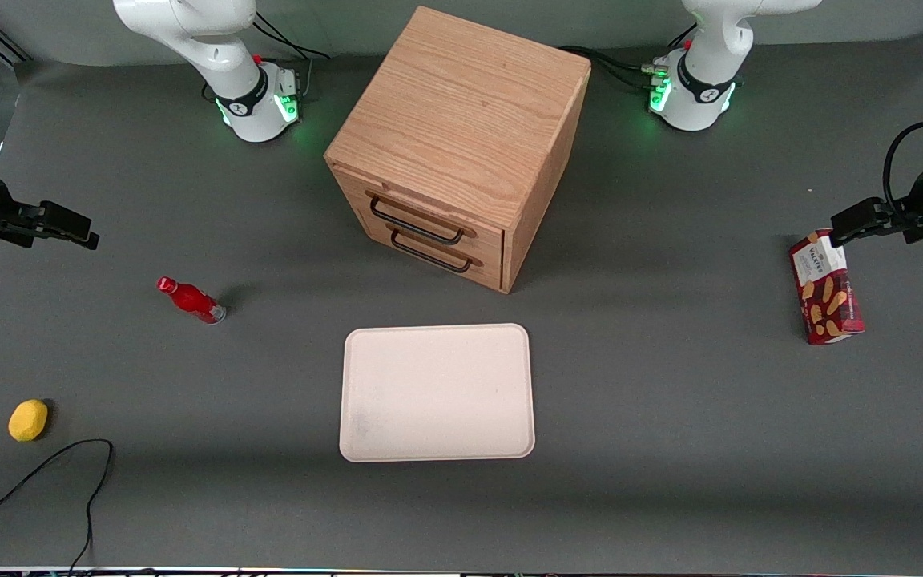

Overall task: Open upper drawer
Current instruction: 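Move the right gripper from rest toward the cabinet's drawer handles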

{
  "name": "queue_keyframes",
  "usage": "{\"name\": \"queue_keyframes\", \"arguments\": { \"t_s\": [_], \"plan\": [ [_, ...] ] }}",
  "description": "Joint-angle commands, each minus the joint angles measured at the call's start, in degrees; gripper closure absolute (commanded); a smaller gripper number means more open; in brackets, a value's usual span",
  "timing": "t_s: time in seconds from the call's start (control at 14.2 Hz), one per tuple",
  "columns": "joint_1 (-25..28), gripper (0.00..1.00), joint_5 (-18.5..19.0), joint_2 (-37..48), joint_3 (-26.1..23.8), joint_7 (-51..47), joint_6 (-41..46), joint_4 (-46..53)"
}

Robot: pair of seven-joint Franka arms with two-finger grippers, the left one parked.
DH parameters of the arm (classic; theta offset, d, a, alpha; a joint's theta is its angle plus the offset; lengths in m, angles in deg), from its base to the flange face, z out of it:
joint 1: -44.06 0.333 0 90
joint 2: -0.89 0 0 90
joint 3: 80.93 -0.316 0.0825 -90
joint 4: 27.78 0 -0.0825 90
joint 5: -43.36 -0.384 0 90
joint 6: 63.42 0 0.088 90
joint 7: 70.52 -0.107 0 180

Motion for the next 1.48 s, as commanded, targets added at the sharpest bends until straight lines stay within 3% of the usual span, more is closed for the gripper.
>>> {"name": "queue_keyframes", "arguments": {
  "t_s": [0.0,0.56,1.06,1.41],
  "plan": [
    [0.05,0.0,0.66,-0.05,0.05,1.17,1.13,1.03],
    [1.45,0.0,0.14,-1.01,-0.65,1.08,0.87,1.47],
    [12.43,0.0,-1.71,-3.11,-1.35,-0.15,-0.01,2.61],
    [13.75,0.0,-12.07,-8.39,-1.53,0.11,-0.1,5.86]
  ]
}}
